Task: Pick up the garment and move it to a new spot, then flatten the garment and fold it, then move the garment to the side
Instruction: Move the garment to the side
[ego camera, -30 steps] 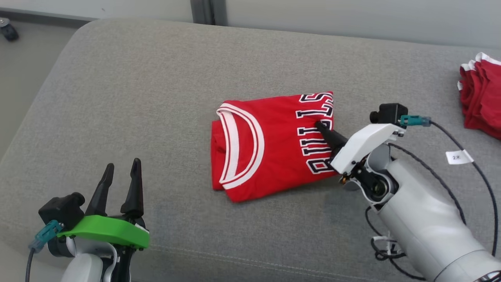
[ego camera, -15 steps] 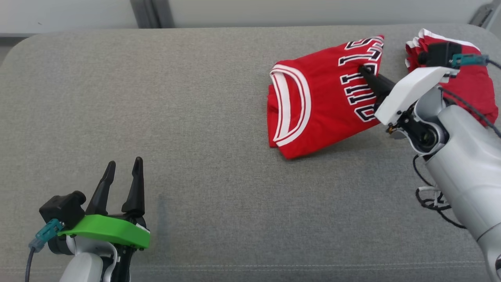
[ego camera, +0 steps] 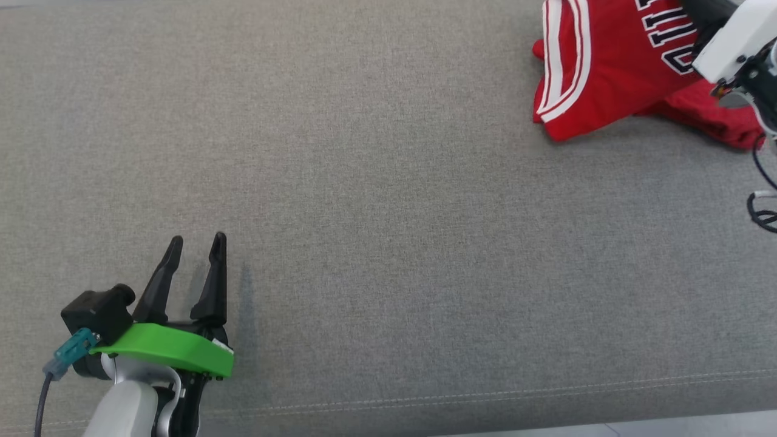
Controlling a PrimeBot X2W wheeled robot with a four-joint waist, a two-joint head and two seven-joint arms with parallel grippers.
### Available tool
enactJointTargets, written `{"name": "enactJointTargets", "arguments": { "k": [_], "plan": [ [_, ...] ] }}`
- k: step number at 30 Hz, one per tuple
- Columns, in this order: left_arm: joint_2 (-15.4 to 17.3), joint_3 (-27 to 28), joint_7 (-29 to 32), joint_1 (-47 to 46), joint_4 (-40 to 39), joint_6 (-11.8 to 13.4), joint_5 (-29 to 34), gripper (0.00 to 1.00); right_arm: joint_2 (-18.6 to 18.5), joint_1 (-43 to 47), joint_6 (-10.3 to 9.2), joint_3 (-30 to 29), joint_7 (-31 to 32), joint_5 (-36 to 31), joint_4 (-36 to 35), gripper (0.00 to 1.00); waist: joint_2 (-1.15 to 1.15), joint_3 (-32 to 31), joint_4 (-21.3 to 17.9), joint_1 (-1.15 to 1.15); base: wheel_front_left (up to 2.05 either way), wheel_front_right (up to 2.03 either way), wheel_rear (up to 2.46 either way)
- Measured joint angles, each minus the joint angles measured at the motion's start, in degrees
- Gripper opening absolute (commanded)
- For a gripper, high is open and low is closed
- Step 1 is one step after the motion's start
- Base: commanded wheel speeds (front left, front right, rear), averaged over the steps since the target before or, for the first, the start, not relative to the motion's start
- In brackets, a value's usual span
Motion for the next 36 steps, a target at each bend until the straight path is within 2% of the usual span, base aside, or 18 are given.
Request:
{"name": "enactJointTargets", "arguments": {
  "k": [10, 15, 24, 28, 29, 31, 32, 33, 34, 35, 36],
  "plan": [
    [1.32, -0.23, 0.0, -3.89, -1.58, 0.0, -0.08, 1.0, -5.19, -5.16, 0.0, -2.53, 1.05, -0.35, 0.2, 0.0, 0.0, 6.56, -0.1, 0.0, 0.0, 0.0, 0.0],
    [2.13, -0.22, 0.0, -5.09, -1.62, 0.0, -0.14, 1.0, -5.82, -5.7, 0.01, -1.98, 1.07, -0.87, 0.63, 0.0, 0.0, 9.2, 0.01, 0.0, 0.0, 0.0, 0.0],
    [3.05, -0.4, 0.0, -6.19, -1.77, 0.0, -0.37, 1.0, -10.04, -5.53, -0.01, -2.92, 0.77, -1.33, 4.38, 0.0, 0.0, 12.39, 0.05, 0.0, 0.0, 0.0, 0.0],
    [3.34, -0.35, 0.0, -6.39, -1.77, 0.0, -0.42, 1.0, -11.2, -5.06, -1.29, -3.76, 0.41, -1.45, 6.78, 0.0, 0.0, 13.37, 0.04, 0.0, 0.0, 0.0, 0.0],
    [3.37, -0.35, 0.0, -6.55, -1.77, 0.0, -0.43, 1.0, -11.26, -4.57, -1.69, -3.87, 0.41, -1.45, 7.48, 0.06, 0.0, 13.57, 0.04, 0.0, 0.0, 0.0, 0.0],
    [3.39, -0.41, 0.0, -7.15, -1.74, 0.0, -0.43, 1.0, -11.21, -3.39, -2.22, -3.98, 0.37, -1.44, 8.94, 0.08, 0.0, 13.88, 0.04, 0.0, 0.0, 0.0, 0.0],
    [3.41, -0.42, 0.0, -7.42, -1.71, 0.0, -0.43, 1.0, -11.14, -2.85, -2.74, -4.02, 0.16, -1.44, 9.62, 0.14, 0.0, 13.95, 0.06, 0.0, 0.0, 0.0, 0.0],
    [3.43, -0.41, 0.0, -7.56, -1.71, 0.0, -0.43, 1.0, -11.09, -2.36, -3.32, -4.09, -0.35, -1.45, 10.11, 0.33, 0.0, 13.97, 0.07, 0.0, 0.0, 0.0, 0.0],
    [3.48, -0.38, 0.0, -7.58, -1.67, 0.0, -0.43, 1.0, -11.07, -2.14, -3.67, -4.09, -0.8, -1.57, 10.61, 0.62, 0.0, 13.95, 0.06, 0.0, 0.0, 0.0, 0.0],
    [3.53, -0.33, 0.0, -7.58, -1.48, 0.0, -0.43, 1.0, -11.0, -2.08, -4.19, -4.15, -1.4, -1.62, 11.22, 1.0, 0.0, 13.87, 0.05, 0.0, 0.0, 0.0, 0.0],
    [3.56, -0.3, 0.0, -7.58, -1.3, 0.0, -0.43, 1.0, -10.81, -2.08, -4.74, -4.27, -2.12, -1.64, 11.71, 1.0, 0.0, 13.73, 0.03, 0.0, 0.0, 0.0, 0.0]
  ]
}}
